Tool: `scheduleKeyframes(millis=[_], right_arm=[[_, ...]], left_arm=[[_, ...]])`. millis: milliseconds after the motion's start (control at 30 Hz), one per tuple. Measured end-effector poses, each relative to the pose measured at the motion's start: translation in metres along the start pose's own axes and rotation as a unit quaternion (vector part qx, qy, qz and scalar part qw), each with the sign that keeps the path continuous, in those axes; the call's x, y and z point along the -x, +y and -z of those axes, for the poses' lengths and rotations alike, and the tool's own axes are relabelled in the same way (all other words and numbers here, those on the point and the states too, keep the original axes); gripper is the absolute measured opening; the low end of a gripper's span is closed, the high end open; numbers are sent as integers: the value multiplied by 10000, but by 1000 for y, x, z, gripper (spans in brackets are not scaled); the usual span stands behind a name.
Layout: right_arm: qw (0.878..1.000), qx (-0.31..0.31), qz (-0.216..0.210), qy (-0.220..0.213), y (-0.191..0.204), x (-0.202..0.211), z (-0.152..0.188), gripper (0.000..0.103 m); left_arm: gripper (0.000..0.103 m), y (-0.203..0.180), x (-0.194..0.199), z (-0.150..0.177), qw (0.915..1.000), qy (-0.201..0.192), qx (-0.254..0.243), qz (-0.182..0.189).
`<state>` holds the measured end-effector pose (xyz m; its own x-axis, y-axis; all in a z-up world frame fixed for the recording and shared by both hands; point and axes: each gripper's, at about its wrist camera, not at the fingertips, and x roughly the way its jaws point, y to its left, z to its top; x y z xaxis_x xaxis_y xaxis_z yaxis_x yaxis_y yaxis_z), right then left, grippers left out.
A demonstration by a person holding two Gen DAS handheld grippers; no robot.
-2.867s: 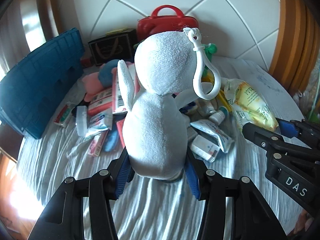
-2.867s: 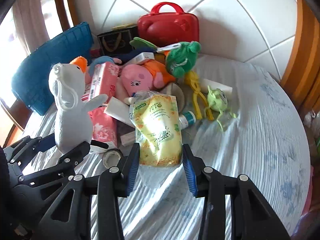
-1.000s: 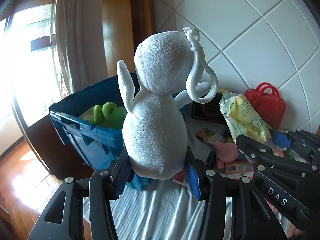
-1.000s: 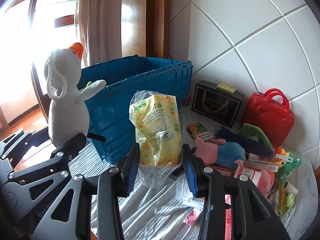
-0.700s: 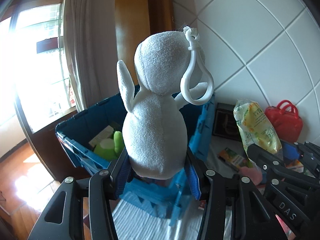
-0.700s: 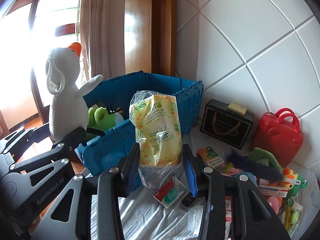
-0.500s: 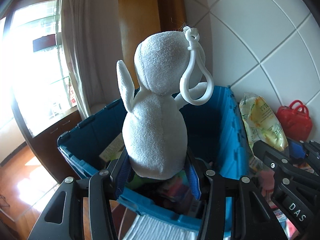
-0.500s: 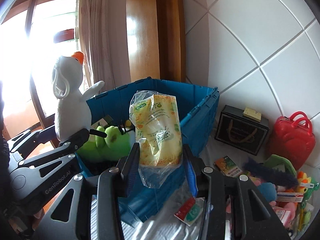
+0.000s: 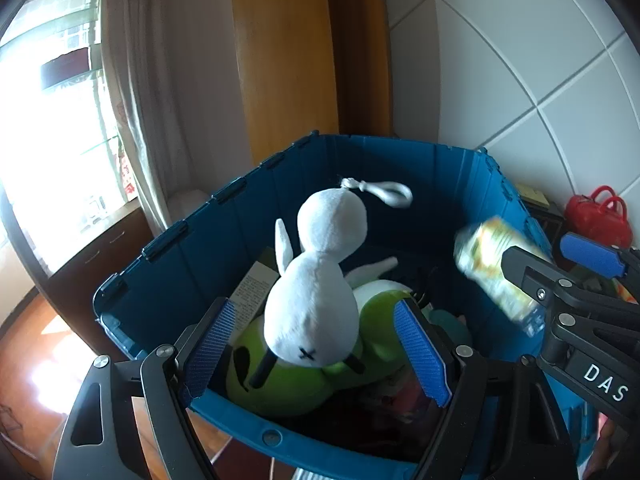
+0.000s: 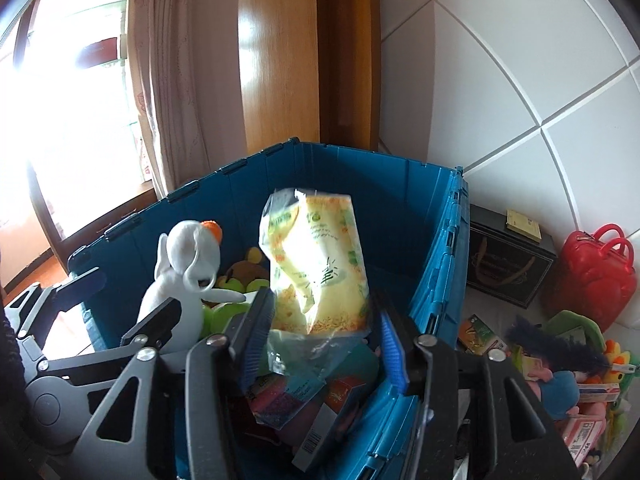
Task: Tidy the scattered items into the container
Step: 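Open both grippers to drop the duck and pouch into the crate, then withdraw both grippers and move back toward the items on the bed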
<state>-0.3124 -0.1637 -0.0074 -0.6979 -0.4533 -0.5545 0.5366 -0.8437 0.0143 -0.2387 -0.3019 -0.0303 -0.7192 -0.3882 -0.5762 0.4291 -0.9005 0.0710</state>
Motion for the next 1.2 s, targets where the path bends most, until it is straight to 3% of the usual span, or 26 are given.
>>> scheduleKeyframes(millis=[33,67,267,333,400,867,1200], right_arm=[[10000,-30,51,2,0,-1,0,74],[9999,-58,98,-1,-1,-1,0,77],[9994,-156,309,-65,-2,11,1,81],[9993,-137,355,-64,0,16,3,93],[9992,-109,383,-60,3,19,5,100],[9978,-168,633,-32,5,52,23,100],[9925,-562,1086,-57,-39,89,47,100]], left_arm=[[82,1,-1,1,10000,11,2,23],[82,2,-1,2,10000,24,5,40],[83,4,4,7,9998,80,60,168],[83,4,5,8,9998,93,52,185],[83,4,7,8,9997,99,37,212],[85,5,33,17,9989,42,116,444],[85,-49,60,23,9955,-79,-267,904]])
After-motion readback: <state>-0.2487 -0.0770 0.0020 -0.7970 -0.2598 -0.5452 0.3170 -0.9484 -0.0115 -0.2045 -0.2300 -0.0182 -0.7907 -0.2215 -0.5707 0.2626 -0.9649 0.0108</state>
